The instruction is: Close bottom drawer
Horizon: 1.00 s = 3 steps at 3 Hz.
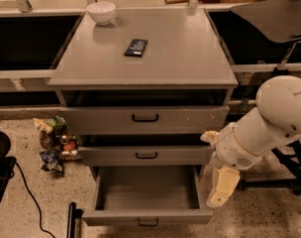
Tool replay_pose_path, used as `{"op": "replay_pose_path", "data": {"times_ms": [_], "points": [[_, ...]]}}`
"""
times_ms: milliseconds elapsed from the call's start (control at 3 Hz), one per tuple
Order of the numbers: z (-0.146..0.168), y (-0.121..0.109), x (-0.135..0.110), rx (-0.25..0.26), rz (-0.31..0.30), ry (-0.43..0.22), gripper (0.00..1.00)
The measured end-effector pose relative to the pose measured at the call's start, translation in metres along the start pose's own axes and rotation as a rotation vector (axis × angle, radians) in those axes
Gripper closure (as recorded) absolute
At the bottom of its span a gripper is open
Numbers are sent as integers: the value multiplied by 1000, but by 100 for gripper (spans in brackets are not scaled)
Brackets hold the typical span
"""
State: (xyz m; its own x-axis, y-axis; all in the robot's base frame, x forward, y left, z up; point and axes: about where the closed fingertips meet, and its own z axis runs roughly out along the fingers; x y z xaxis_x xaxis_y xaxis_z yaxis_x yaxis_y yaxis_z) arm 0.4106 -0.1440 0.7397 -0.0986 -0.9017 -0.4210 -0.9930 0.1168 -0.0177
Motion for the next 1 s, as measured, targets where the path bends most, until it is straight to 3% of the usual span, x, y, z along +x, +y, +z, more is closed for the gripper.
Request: {"op": "replay_pose_path", "data": {"times_ms": [333,667,1000], "points": [[35,-2,9,-2,-13,21,0],[100,5,31,-4,-37,20,0],[167,9,48,-12,-44,-26,0]]}}
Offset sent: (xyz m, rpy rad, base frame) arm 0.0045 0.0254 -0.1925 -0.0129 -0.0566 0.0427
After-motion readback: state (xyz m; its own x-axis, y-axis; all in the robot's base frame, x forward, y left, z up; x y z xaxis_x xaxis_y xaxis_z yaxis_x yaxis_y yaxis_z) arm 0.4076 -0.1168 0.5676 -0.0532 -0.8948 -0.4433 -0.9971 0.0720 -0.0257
